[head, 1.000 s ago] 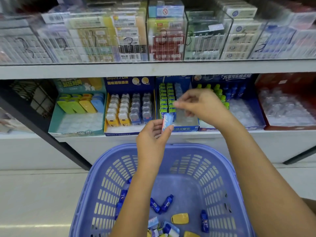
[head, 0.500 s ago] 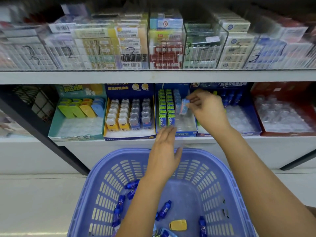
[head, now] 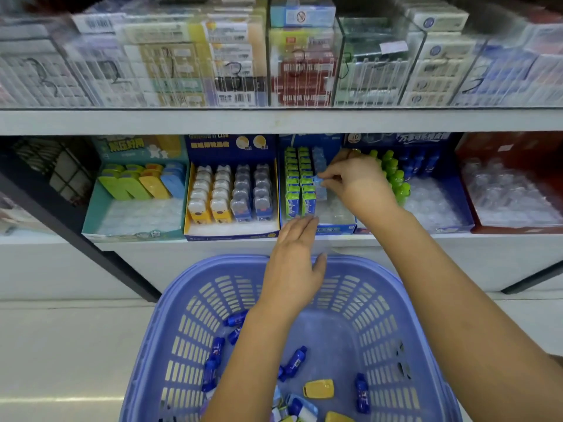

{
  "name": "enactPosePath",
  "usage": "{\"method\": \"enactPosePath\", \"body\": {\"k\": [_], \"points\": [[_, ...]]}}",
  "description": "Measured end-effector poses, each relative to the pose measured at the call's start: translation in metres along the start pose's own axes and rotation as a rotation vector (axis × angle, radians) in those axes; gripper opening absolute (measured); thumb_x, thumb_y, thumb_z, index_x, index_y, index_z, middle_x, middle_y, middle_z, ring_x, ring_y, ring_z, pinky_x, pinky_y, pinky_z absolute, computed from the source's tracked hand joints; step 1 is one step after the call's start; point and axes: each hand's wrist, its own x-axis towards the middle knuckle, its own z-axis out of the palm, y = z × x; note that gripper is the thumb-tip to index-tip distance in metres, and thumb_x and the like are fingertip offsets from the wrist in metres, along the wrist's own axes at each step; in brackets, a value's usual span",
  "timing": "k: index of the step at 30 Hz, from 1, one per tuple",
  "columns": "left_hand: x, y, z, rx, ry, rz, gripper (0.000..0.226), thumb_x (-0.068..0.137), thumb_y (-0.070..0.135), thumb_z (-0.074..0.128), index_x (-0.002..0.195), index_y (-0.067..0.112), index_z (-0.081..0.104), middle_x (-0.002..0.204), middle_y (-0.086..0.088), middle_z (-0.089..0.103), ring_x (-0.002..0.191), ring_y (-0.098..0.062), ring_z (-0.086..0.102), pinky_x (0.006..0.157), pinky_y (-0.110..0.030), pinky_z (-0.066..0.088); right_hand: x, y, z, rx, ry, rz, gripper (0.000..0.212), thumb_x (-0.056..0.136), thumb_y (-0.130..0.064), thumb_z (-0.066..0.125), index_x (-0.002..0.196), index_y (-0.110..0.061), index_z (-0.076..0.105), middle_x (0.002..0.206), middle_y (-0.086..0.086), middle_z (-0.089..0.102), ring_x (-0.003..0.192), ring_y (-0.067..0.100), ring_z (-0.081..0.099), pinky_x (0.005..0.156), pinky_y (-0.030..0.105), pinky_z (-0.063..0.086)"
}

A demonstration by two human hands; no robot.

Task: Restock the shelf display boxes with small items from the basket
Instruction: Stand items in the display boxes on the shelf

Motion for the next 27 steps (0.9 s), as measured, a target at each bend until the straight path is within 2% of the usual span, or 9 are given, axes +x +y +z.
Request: {"method": "enactPosePath", "body": {"k": [7, 16, 18, 19, 21, 22, 24, 25, 27], "points": [[-0.004, -0.005, -0.006, 0.01, -0.085, 0.02, 0.064, 0.093, 0.022, 0.054, 0.15, 0.015, 0.024, 0.156, 0.002, 0.022, 0.145, -0.014, 0.011, 0.117, -0.023, 0.01, -0.014, -0.003, 0.003, 0.041, 0.057, 0.013, 0.022, 0.092, -0.014, 0.056, 0.11, -0.004, 0.065, 0.104, 0.016, 0.068, 0.094, 0.029, 0.063, 0.085, 0.037, 0.049], [-0.002, -0.01, -0.005, -0.007, -0.132, 0.025, 0.065, 0.094, 0.022, 0.054, 0.15, 0.017, 0.022, 0.157, 0.003, 0.019, 0.146, -0.013, 0.008, 0.116, -0.02, 0.006, 0.0, -0.011, -0.011, -0.284, -0.248, 0.011, 0.028, 0.095, -0.014, 0.046, 0.114, -0.003, 0.064, 0.116, 0.017, 0.06, 0.104, 0.031, 0.057, 0.087, 0.034, 0.046], [-0.004, -0.009, -0.011, -0.109, -0.122, 0.017, 0.057, 0.093, 0.021, 0.055, 0.146, 0.017, 0.034, 0.154, 0.003, 0.03, 0.144, -0.011, 0.017, 0.113, -0.017, 0.011, -0.007, -0.015, -0.013, -0.291, -0.222, 0.01, 0.033, 0.092, -0.009, 0.048, 0.123, -0.007, 0.059, 0.123, 0.018, 0.054, 0.106, 0.034, 0.056, 0.089, 0.036, 0.048], [-0.007, -0.01, -0.014, -0.169, -0.075, 0.015, 0.048, 0.093, 0.02, 0.056, 0.14, 0.016, 0.045, 0.148, 0.002, 0.04, 0.14, -0.01, 0.027, 0.11, -0.015, 0.017, -0.015, -0.016, -0.014, -0.271, -0.158, 0.0, 0.035, 0.09, -0.007, 0.051, 0.125, -0.008, 0.057, 0.123, 0.018, 0.052, 0.104, 0.036, 0.057, 0.087, 0.038, 0.049], [-0.013, -0.013, -0.021, -0.257, 0.059, -0.005, 0.029, 0.092, 0.018, 0.057, 0.12, 0.015, 0.063, 0.125, 0.001, 0.062, 0.118, -0.009, 0.053, 0.099, -0.014, 0.035, -0.036, -0.021, -0.015, -0.115, -0.023, 0.014, 0.031, 0.085, -0.011, 0.06, 0.115, -0.008, 0.057, 0.109, 0.014, 0.056, 0.094, 0.033, 0.058, 0.076, 0.033, 0.046], [-0.017, -0.014, -0.024, -0.291, 0.084, -0.036, 0.021, 0.091, 0.017, 0.058, 0.11, 0.015, 0.067, 0.111, 0.003, 0.067, 0.103, -0.009, 0.06, 0.09, -0.015, 0.043, -0.048, -0.026, -0.011, -0.032, -0.03, 0.028, 0.027, 0.082, -0.015, 0.065, 0.107, -0.009, 0.057, 0.096, 0.01, 0.058, 0.09, 0.03, 0.058, 0.071, 0.029, 0.041], [-0.024, -0.022, -0.024, -0.295, -0.015, -0.138, 0.015, 0.089, 0.012, 0.058, 0.099, 0.014, 0.069, 0.092, 0.002, 0.069, 0.085, -0.013, 0.065, 0.074, -0.018, 0.047, -0.072, -0.034, 0.01, 0.025, -0.238, 0.045, 0.023, 0.079, -0.022, 0.07, 0.096, -0.013, 0.058, 0.084, 0.005, 0.059, 0.088, 0.027, 0.059, 0.068, 0.027, 0.035], [-0.029, -0.029, -0.02, -0.242, -0.125, -0.199, 0.015, 0.088, 0.01, 0.059, 0.099, 0.012, 0.069, 0.09, -0.001, 0.07, 0.084, -0.017, 0.065, 0.072, -0.02, 0.046, -0.086, -0.038, 0.027, 0.0, -0.4, 0.039, 0.022, 0.079, -0.024, 0.07, 0.095, -0.015, 0.06, 0.088, 0.006, 0.063, 0.092, 0.026, 0.059, 0.07, 0.027, 0.037], [-0.045, -0.047, -0.006, -0.053, -0.391, -0.303, 0.02, 0.087, 0.009, 0.059, 0.104, 0.01, 0.069, 0.1, -0.008, 0.071, 0.095, -0.023, 0.065, 0.078, -0.025, 0.046, -0.116, -0.043, 0.066, -0.049, -0.728, 0.034, 0.025, 0.079, -0.024, 0.07, 0.102, -0.016, 0.063, 0.105, 0.006, 0.065, 0.099, 0.024, 0.059, 0.075, 0.027, 0.04]]}}
